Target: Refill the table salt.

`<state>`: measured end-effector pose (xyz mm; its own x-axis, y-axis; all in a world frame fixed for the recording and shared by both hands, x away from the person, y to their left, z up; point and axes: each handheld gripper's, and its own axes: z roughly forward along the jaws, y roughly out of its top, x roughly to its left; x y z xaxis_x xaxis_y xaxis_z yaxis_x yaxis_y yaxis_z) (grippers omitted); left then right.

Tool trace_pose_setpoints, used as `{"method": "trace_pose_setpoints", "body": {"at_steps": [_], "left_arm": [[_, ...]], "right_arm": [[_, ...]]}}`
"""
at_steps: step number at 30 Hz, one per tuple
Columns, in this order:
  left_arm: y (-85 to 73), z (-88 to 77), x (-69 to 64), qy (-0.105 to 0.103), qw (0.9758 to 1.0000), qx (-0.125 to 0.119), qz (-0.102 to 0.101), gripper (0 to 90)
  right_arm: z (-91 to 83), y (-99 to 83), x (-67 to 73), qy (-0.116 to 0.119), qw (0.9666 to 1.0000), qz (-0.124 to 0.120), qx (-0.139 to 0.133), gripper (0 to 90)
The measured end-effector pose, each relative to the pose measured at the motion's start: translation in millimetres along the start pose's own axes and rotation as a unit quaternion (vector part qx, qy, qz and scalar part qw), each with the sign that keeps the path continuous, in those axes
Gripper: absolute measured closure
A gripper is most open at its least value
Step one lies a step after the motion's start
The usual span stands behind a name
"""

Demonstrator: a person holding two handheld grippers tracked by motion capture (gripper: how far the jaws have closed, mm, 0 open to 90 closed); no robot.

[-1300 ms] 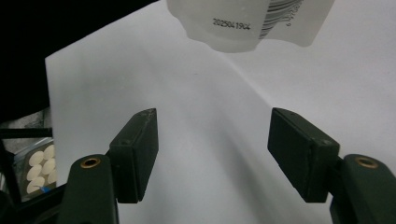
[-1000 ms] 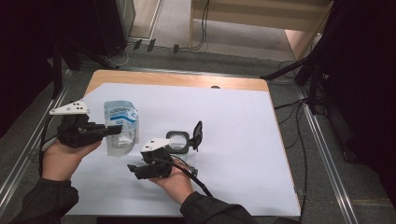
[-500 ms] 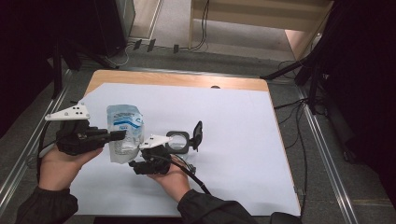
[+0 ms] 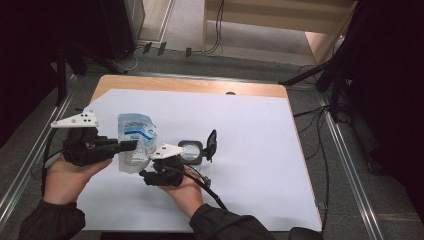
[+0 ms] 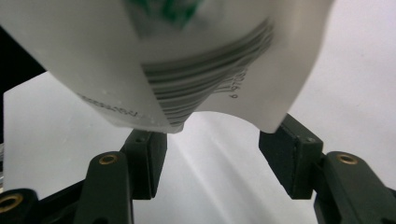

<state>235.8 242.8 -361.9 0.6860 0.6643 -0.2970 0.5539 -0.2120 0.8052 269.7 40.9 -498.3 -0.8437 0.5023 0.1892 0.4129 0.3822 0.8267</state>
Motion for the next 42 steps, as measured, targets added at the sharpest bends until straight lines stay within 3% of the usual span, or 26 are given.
{"method": "trace_pose_setpoints", "body": {"at_steps": [3,10,19,23,26,29,33,42], "left_arm": [[1.6,-1.6,-3.0,0.002,1.0000,-0.007,0.001,90.0],[2.1,-5.0,-1.3,-0.025,0.9994,-0.017,-0.016,90.0],[2.7,-6.6,-1.9,-0.027,0.9992,-0.024,-0.019,90.0],[1.6,-5.0,-0.5,-0.002,0.9998,-0.016,-0.013,90.0],[1.7,-3.3,-0.9,0.006,0.9999,-0.010,-0.006,90.0],[1.7,1.7,-2.5,0.001,1.0000,-0.003,-0.004,90.0],[1.6,8.2,-2.6,0.002,1.0000,0.005,0.002,90.0],[2.9,27.0,-1.1,-0.013,0.9996,0.025,0.007,90.0]], "right_arm": [[-0.4,0.3,-2.5,-0.007,1.0000,0.000,-0.006,42.6],[-2.4,-1.9,-0.8,-0.004,0.9996,0.005,-0.029,40.8],[-4.8,-1.0,1.2,-0.008,0.9991,-0.003,-0.041,42.7],[-6.7,-1.9,7.2,0.000,0.9990,-0.025,-0.039,45.3],[-6.0,-3.6,10.3,0.006,0.9987,-0.033,-0.038,45.2],[-4.9,-5.8,14.5,0.023,0.9980,-0.048,-0.035,47.8],[-5.6,-8.6,19.5,0.019,0.9970,-0.070,-0.026,46.8],[-6.9,-16.9,21.0,0.010,0.9972,-0.073,-0.010,42.5]]}}
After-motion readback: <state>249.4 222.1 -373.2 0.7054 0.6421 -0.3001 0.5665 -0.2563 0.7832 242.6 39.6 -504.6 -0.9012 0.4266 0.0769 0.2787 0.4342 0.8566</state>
